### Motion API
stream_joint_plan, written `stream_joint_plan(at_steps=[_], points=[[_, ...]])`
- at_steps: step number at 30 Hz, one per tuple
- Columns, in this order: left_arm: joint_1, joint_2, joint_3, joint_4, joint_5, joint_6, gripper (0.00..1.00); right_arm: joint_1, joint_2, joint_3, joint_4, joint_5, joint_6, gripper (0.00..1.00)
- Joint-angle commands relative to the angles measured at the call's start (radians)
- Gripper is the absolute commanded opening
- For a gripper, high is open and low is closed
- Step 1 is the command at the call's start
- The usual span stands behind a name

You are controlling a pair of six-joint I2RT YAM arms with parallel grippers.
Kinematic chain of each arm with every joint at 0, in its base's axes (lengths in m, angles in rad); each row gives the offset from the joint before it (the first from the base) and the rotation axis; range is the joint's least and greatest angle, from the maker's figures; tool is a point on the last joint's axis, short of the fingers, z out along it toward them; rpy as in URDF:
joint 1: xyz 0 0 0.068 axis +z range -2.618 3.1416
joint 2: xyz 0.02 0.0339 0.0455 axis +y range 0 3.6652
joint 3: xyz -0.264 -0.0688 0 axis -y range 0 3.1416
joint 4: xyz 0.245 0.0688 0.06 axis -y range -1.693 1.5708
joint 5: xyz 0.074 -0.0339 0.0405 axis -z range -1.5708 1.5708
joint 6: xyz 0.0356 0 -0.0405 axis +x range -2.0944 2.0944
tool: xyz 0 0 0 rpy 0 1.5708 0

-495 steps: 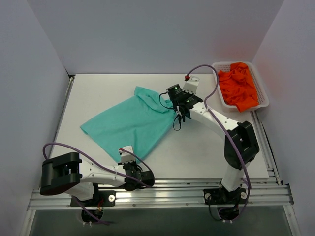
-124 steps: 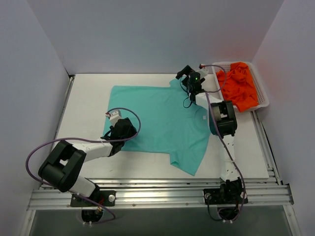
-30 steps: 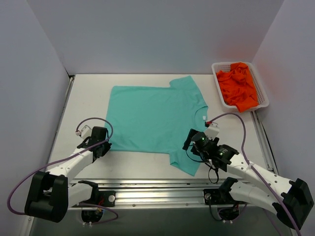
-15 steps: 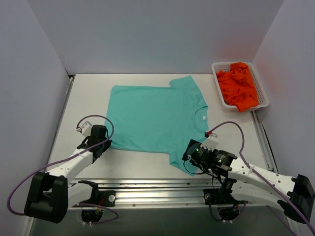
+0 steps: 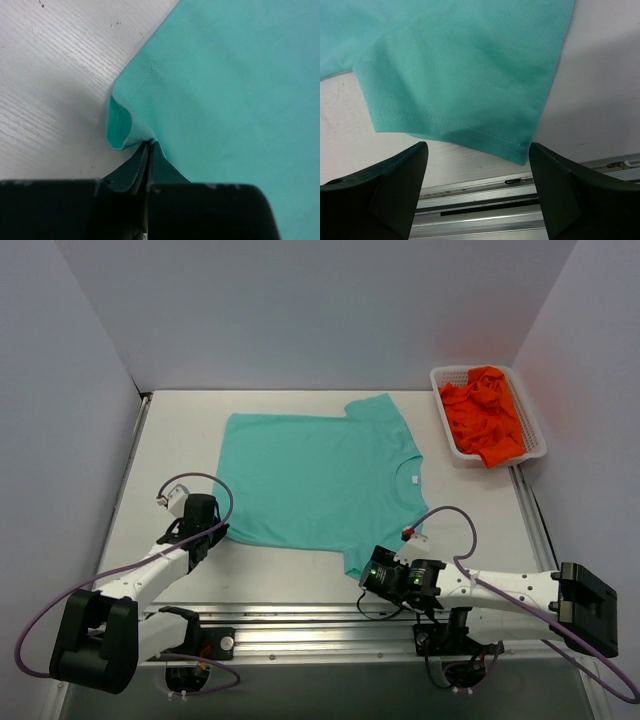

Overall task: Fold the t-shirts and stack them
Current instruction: Fold the tshirt

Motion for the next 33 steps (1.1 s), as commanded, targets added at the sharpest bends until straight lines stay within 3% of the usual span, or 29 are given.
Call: stream_joint_plan(at_steps=[1,24,30,33], points=[[-0.002,-0.005,0.002,0.051,0.007,0.019,0.02,0.013,0.033,-0.007,-0.013,0.054,0.062,0.78],[-0.002,-0.034,-0.014,0.063,-0.010,0.016,0.02,0.016,0.190,-0.015,0.102,0.042,0.025,0.77],[-0.002,-0.031,-0.012,0.065,-0.013,0.019,0.02,0.033,0.165,0.013,0.016,0.050,0.034,0.52],[-0.002,-0.030,-0.014,0.066,-0.015,0.021,0.02,0.046,0.167,0.029,-0.008,0.059,0.043,0.33]])
